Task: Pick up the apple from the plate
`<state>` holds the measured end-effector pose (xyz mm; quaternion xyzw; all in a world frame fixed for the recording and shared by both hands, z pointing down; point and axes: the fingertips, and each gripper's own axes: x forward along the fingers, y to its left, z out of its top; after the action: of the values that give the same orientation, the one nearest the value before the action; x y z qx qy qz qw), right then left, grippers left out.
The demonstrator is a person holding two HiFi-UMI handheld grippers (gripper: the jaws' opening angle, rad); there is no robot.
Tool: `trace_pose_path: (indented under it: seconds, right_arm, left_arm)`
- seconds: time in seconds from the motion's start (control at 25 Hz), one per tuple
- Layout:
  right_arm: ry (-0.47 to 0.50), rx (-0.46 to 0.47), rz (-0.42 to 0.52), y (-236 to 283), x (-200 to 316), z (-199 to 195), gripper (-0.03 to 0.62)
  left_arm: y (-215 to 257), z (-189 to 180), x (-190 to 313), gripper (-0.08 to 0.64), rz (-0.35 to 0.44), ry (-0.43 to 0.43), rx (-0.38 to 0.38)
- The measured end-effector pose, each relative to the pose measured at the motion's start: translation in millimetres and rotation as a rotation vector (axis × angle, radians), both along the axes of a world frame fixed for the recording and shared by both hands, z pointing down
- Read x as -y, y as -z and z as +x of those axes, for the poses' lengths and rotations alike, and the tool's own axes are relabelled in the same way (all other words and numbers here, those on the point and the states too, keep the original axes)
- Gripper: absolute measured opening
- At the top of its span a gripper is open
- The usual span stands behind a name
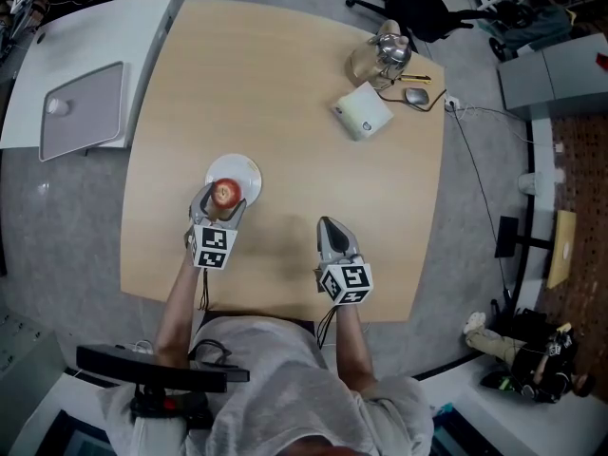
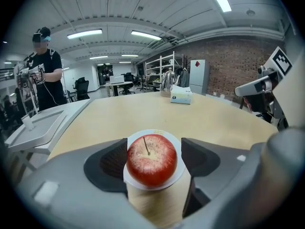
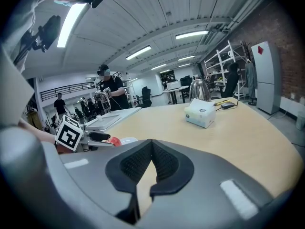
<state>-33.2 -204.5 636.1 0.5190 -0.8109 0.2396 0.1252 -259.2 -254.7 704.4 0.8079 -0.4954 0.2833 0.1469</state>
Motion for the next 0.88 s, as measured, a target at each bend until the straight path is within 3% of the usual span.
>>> trace_pose_path:
  seconds: [0.88]
  right_arm:
    - [-0.007,0.004,-0.009,-5,10,-1,0.006]
  left_arm:
    - [-10,-4,14,0.385,0.015,0.001,0.025]
